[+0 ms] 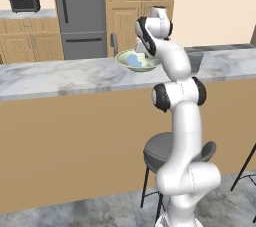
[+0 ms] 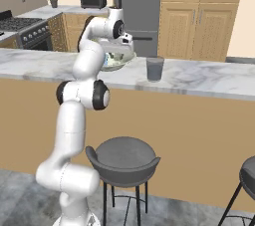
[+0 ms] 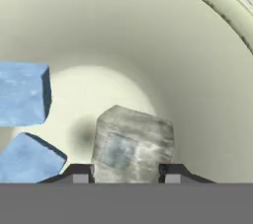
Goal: There are four ice cubes in the ice bowl. Place two ice cubes in each glass of water.
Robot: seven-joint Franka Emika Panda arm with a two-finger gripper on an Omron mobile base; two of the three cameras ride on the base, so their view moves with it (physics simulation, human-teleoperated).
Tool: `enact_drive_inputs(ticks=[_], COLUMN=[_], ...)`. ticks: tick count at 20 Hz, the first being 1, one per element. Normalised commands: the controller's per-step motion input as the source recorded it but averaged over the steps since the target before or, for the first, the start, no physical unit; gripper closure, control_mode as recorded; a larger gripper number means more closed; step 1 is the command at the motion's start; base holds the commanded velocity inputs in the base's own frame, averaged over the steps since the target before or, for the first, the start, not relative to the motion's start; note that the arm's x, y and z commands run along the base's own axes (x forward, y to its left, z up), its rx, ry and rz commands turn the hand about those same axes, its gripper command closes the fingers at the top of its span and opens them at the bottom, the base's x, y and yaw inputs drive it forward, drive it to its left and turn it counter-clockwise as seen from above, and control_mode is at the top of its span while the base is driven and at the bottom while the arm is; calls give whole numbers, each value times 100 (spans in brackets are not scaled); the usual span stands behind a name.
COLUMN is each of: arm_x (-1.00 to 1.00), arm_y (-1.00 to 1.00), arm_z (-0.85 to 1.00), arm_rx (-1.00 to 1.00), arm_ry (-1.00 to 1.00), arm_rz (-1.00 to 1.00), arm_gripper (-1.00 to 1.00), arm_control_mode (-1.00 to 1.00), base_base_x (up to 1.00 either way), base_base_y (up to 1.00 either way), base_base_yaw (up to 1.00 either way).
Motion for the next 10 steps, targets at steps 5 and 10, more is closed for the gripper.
enact_drive_inputs(ticks=[5, 10], arm_x=[-92, -100], arm_y=[-11, 0], arm_z=[18, -4], arm_rx=[26, 12], arm_ry=[-61, -99], arm_rz=[0, 0], arm_gripper=[100, 100], arm_control_mode=[-100, -100], base_base_x=[0, 0], base_base_y=[0, 0], base_base_yaw=[0, 0])
